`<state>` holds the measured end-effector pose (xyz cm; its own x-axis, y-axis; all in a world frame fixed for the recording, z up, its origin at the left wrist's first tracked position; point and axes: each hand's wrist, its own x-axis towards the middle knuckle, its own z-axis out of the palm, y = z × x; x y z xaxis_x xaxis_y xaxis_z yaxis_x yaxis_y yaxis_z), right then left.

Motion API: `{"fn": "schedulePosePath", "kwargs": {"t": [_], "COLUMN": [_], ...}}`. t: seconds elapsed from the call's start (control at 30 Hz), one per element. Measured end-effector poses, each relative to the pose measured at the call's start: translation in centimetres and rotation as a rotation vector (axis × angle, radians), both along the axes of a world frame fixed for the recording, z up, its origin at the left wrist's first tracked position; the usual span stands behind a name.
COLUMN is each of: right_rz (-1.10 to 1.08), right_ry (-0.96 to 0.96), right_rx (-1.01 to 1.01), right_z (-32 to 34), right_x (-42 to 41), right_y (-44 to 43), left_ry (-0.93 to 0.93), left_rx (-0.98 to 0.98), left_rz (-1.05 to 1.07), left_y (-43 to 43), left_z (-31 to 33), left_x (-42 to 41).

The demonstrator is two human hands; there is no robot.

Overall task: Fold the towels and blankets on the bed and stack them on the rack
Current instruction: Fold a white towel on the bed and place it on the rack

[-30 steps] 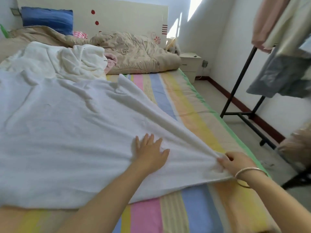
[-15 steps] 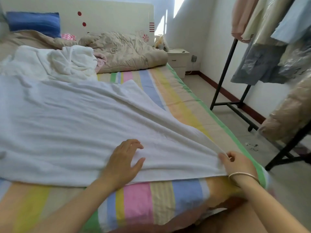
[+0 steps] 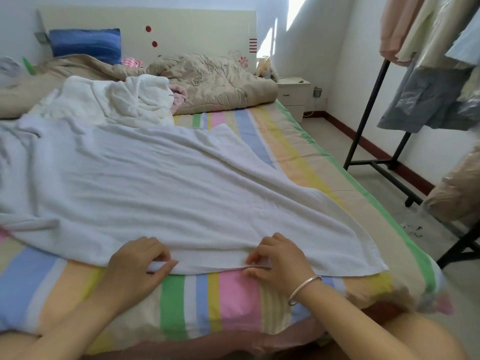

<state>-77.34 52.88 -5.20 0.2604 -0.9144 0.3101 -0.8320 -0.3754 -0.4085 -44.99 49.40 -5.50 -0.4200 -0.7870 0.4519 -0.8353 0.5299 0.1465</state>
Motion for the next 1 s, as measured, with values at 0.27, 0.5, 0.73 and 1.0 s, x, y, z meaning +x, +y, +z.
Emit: {"fn": "schedulePosePath", "kwargs": {"t": [0.27, 0.5, 0.73, 1.0], "right_rz": [-0.001, -0.008, 0.124, 0.180], "right_ry": [0.024, 0.079, 0.066, -0.046], "right_rx": [0.059, 0.200, 0.458, 0.652], "right_z": [0.7, 2.0, 3.5, 3.8], "right_x": [0.1, 0.4, 0.8, 2.5], "right_y": [0.0, 0.1, 0.9, 2.7], "left_ry": [-0.184, -0.375, -0.294, -0.250], "left_rx": [0.040, -0.090, -0.078, -0.019], "left_rz": [0.073, -0.106, -0.045, -0.020], "left_y": [-2.2, -1.4, 3.2, 7.4], "left_z": [1.2, 1.6, 1.2, 0.0], "left_x": [4.3, 7.9, 9.4, 11.6]}}
